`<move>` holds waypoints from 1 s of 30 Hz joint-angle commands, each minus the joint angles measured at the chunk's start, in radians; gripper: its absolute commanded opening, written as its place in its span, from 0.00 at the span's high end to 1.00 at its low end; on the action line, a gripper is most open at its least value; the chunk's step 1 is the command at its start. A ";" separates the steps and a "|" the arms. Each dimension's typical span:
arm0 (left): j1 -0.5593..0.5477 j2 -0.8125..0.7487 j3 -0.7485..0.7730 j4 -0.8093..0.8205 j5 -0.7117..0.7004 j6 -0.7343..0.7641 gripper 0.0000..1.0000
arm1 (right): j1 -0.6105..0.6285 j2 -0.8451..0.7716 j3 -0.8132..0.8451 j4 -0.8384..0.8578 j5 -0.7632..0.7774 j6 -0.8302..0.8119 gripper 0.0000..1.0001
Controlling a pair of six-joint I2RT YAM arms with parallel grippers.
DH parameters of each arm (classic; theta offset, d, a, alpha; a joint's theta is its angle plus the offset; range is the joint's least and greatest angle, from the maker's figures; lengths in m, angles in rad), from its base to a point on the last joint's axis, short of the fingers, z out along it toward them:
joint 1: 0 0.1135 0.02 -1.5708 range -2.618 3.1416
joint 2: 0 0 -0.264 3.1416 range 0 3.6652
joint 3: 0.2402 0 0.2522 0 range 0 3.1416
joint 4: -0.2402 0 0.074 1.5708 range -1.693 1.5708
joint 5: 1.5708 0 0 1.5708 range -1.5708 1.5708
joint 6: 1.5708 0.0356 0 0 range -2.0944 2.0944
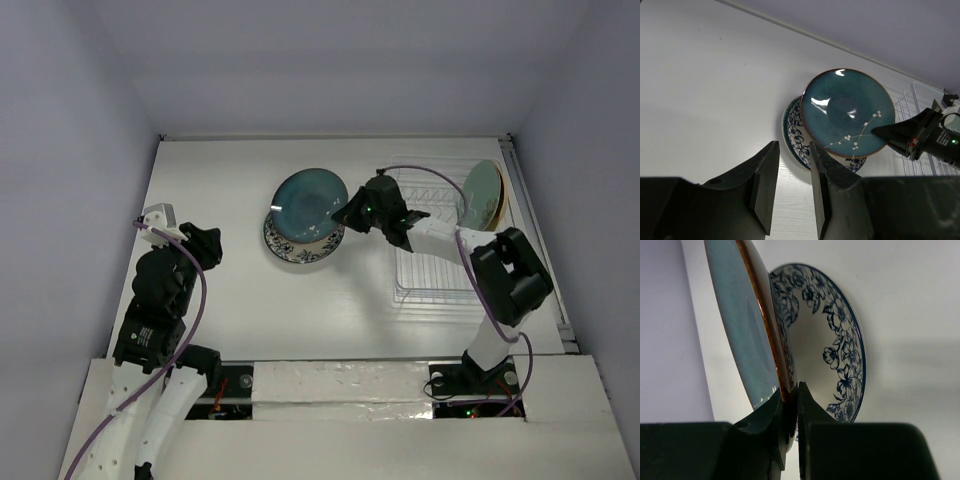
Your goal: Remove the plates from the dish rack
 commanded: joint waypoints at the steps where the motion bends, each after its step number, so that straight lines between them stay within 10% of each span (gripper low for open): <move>1: -0.006 -0.004 -0.010 0.048 0.006 0.013 0.72 | 0.044 -0.004 0.027 0.248 -0.037 0.072 1.00; 11: -0.006 -0.010 -0.010 0.048 0.009 0.013 0.72 | 0.073 0.024 -0.021 0.214 -0.028 0.073 0.82; 21: -0.006 -0.015 -0.010 0.048 0.009 0.010 0.72 | 0.103 -0.002 0.007 -0.028 0.043 -0.085 0.23; 30: -0.006 -0.021 -0.010 0.048 0.008 0.012 0.72 | 0.121 -0.076 0.076 -0.323 0.147 -0.284 0.09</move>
